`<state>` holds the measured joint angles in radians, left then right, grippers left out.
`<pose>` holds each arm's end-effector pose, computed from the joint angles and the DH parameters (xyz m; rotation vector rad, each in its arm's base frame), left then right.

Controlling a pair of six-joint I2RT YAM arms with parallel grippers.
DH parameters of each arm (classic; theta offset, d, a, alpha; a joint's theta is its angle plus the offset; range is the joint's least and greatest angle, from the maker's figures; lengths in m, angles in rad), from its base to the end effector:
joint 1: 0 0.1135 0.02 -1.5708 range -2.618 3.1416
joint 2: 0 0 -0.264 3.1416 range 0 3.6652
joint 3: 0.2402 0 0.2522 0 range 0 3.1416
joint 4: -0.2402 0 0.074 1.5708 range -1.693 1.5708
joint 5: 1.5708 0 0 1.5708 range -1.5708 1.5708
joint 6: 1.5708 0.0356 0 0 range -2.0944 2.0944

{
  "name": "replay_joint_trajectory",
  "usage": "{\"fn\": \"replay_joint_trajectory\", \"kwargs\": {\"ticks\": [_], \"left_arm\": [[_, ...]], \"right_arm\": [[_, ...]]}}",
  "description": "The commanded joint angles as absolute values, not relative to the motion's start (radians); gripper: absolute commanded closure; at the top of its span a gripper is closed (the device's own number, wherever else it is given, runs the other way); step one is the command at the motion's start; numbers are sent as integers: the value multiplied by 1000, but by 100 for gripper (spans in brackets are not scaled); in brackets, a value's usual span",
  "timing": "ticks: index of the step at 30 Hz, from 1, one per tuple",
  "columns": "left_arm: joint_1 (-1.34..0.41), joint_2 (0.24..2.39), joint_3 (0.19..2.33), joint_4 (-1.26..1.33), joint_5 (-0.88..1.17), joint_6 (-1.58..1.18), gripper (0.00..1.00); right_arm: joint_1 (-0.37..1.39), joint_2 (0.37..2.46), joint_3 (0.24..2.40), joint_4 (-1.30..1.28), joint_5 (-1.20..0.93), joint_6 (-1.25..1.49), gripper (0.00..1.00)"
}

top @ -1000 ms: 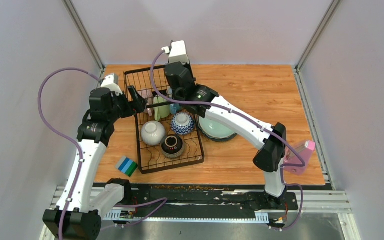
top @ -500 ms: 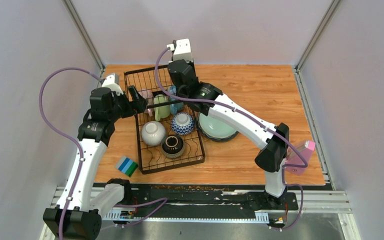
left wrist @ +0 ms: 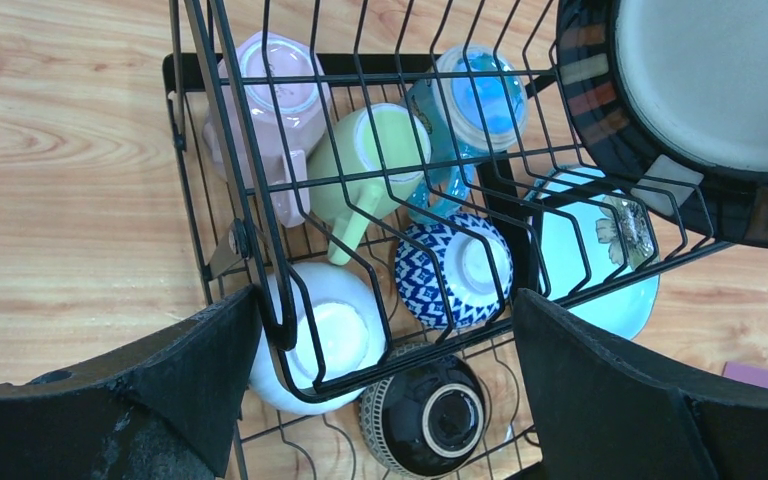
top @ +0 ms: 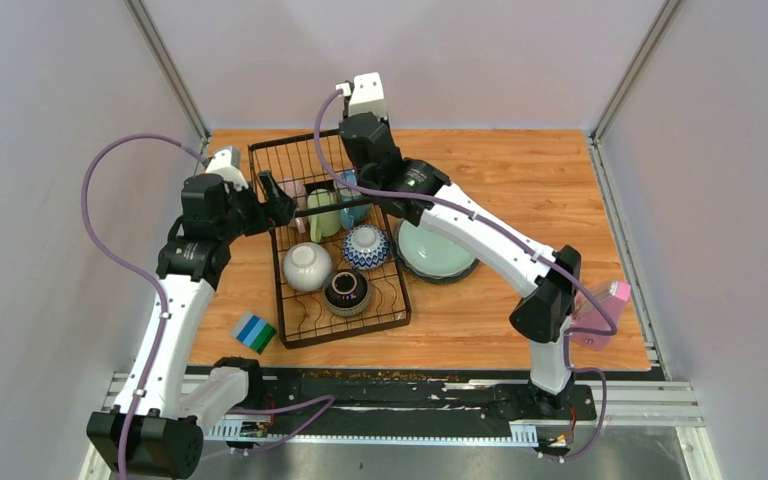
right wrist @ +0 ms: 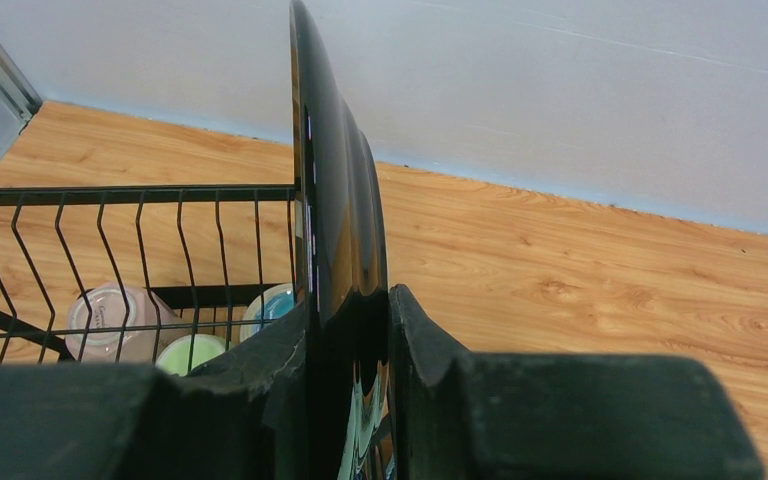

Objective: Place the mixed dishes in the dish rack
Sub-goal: Insert the plate into the dish rack.

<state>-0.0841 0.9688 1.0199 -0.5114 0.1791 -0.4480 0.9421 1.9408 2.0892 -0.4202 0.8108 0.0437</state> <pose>0.2085 -0.0239 0.3551 -0.2597 2.0457 -0.5142 0.2818 0.3437 0.4287 -0.2349 1.7411 -0.0313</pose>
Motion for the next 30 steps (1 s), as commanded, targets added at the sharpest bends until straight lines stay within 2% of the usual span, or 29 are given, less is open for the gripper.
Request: {"fn": "replay_joint_trajectory", "kwargs": {"ticks": [1,8,16,30], "left_arm": [[-86,965,1036,-440,258,-482,0],[-87,947,1025,-449,224,-492,0],[-87,951,1063,-499,154,-449,0],[-86,931,1069,-540,115,-418,0]], "right_arm": [[937,1949,2147,-430,621,100,77],[931,1965,2172,-474,562,116,76],[932,1974,2202,-496,533,138,68],[930,1976,2189,-501,544,152,68]]}}
